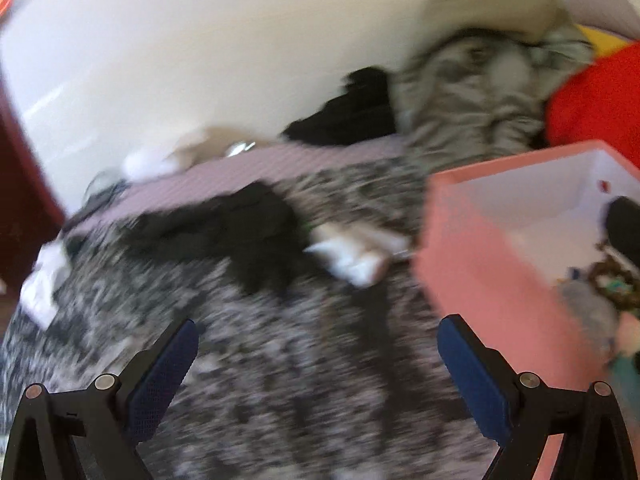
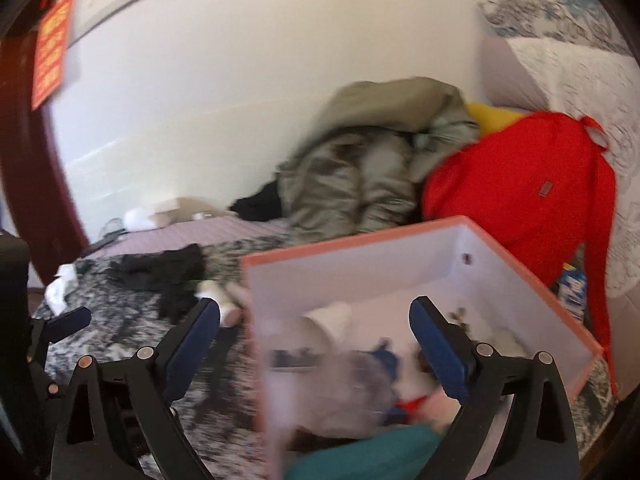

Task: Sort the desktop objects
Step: 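Grasp the white pill bottle with the right tool while the left grasps the white tube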

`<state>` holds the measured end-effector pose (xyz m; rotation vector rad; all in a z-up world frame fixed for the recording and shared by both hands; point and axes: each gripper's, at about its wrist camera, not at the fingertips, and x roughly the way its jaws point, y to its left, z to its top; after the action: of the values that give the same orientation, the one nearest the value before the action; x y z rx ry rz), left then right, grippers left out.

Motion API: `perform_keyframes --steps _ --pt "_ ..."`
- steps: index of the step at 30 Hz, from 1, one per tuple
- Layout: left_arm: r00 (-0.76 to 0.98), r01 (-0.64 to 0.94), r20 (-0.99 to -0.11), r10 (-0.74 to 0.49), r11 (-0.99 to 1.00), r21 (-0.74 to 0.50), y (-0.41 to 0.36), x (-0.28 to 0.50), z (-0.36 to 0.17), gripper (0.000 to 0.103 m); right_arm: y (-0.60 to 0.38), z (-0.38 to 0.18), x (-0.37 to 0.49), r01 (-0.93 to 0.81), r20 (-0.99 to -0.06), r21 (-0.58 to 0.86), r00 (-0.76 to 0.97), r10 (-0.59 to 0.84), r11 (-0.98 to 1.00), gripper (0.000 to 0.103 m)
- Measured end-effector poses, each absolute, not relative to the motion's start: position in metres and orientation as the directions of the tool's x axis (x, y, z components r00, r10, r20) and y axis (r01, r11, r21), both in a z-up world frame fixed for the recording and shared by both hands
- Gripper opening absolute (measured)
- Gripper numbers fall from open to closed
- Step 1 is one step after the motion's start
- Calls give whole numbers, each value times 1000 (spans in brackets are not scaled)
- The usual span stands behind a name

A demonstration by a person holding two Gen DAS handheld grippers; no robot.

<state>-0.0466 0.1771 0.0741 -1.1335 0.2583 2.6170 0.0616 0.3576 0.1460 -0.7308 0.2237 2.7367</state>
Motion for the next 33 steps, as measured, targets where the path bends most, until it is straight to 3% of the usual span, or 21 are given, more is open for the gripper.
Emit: perform_keyframes --steps 6,12,17,23,28,33 --pt "-608 -202 -785 117 -979 10 103 -81 55 99 294 131 21 -183 -530 60 -839 124 -981 98" --pt "-536 -93 -835 124 -992 -87 52 -121 33 99 243 84 -34 -80 -636 -29 -768 80 -996 98" --pt "-504 -110 -833 228 -974 -200 59 -148 29 99 243 38 -79 -94 -720 -84 -682 125 -992 95" --pt "-402 -157 -814 420 -907 -390 88 -199 24 99 251 19 -122 -73 -696 -236 -684 221 -969 89" --pt "-344 -210 -817 462 -886 -413 115 -241 32 99 247 -6 -149 -38 -674 -365 -678 292 -930 87" --pt "-340 -316 -830 443 -885 -343 149 -282 70 99 248 -37 -173 1 -658 -441 -680 323 -898 86"
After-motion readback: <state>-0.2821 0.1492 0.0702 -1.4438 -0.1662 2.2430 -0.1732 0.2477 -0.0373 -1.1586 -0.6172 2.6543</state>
